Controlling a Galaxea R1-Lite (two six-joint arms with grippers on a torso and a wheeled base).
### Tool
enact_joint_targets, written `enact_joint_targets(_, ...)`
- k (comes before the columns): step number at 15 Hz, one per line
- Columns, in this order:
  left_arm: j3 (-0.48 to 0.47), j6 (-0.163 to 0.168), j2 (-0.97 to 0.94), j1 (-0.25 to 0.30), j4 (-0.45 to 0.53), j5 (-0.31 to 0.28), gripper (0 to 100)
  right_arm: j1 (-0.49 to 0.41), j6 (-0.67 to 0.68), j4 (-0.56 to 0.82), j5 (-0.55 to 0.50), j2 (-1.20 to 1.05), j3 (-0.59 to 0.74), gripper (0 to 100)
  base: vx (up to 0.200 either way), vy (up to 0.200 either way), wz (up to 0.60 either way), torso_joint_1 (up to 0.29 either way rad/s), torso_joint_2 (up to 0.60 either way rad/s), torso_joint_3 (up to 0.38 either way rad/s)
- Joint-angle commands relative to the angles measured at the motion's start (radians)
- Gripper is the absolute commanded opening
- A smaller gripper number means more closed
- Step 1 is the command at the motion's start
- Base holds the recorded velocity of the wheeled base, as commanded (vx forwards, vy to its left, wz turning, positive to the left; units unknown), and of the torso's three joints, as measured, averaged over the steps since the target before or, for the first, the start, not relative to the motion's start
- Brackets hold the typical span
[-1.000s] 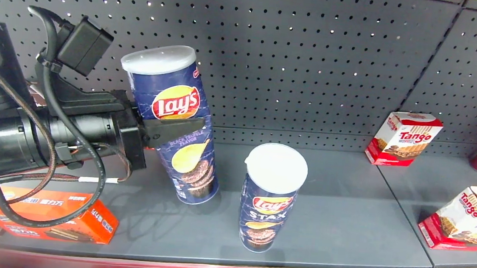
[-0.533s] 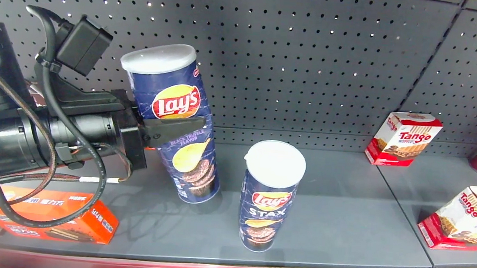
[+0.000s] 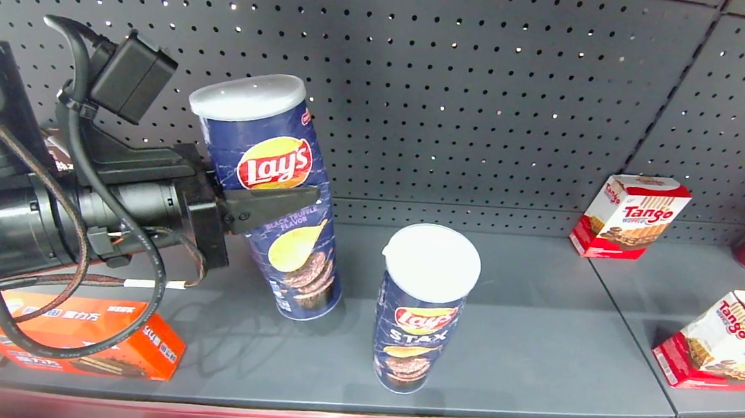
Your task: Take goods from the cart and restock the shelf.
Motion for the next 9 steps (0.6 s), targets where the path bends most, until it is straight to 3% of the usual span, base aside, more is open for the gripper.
enact_joint_targets(1,0.001,0.0,0.0,-0.002,-0.001,0.0,0,-0.123,0.007,-0.026,0.019,-0.082,0.027,100,0.0,0.0,0.0,0.0,0.0,0.0)
enact_joint_targets(4,-0.002,0.0,0.001,-0.003,-0.001,-0.002,0,-0.071,0.002,-0.024,0.068,-0.08,0.027,100,0.0,0.0,0.0,0.0,0.0,0.0)
enact_joint_targets(5,-0.002,0.0,0.0,-0.007,-0.001,-0.002,0,0.072,0.004,-0.024,0.066,-0.097,0.027,100,0.0,0.0,0.0,0.0,0.0,0.0)
enact_joint_targets(9,0.001,0.0,0.001,-0.014,-0.001,-0.002,0,0.055,0.01,-0.026,0.065,-0.105,0.027,100,0.0,0.0,0.0,0.0,0.0,0.0)
